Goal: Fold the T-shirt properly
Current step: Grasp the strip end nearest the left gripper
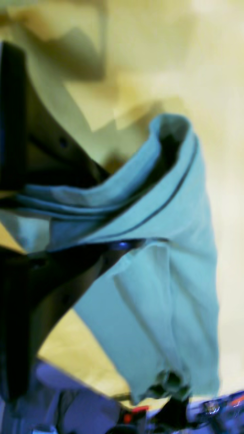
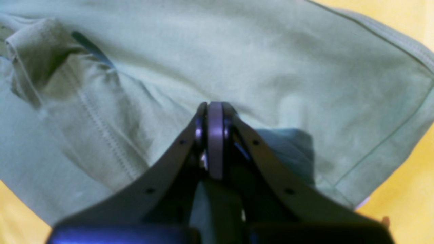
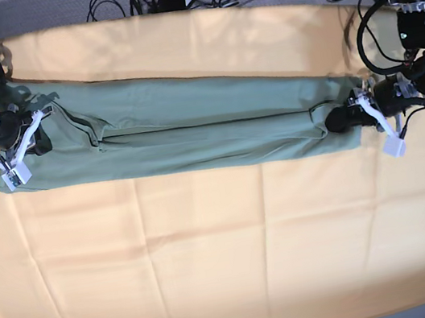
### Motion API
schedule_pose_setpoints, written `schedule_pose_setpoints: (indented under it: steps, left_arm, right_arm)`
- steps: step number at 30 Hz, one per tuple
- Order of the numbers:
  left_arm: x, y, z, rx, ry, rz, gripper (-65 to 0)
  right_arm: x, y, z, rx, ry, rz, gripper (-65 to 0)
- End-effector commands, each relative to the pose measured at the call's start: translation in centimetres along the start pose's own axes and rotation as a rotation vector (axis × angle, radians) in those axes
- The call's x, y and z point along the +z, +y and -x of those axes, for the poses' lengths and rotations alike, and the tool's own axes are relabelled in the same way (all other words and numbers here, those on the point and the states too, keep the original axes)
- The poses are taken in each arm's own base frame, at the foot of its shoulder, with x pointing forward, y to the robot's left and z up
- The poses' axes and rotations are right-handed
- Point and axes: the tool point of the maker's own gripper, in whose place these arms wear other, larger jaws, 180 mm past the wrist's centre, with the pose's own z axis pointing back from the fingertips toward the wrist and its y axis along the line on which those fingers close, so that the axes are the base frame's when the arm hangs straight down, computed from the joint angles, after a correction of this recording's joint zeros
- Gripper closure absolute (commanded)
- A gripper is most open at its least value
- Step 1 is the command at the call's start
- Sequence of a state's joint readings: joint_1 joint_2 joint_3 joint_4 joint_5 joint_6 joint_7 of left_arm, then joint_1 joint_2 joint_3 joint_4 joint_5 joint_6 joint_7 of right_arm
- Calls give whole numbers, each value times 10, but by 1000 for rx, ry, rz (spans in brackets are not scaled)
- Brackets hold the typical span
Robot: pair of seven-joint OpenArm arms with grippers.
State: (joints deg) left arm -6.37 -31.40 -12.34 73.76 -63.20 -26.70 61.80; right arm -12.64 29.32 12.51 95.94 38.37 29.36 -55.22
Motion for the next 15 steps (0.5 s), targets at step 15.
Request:
schedule_pose_setpoints:
  steps: [15]
  left_arm:
    - [12, -34, -24, 18, -68, 184, 0]
  right_arm:
    - [4, -8, 2, 16, 22, 28, 0]
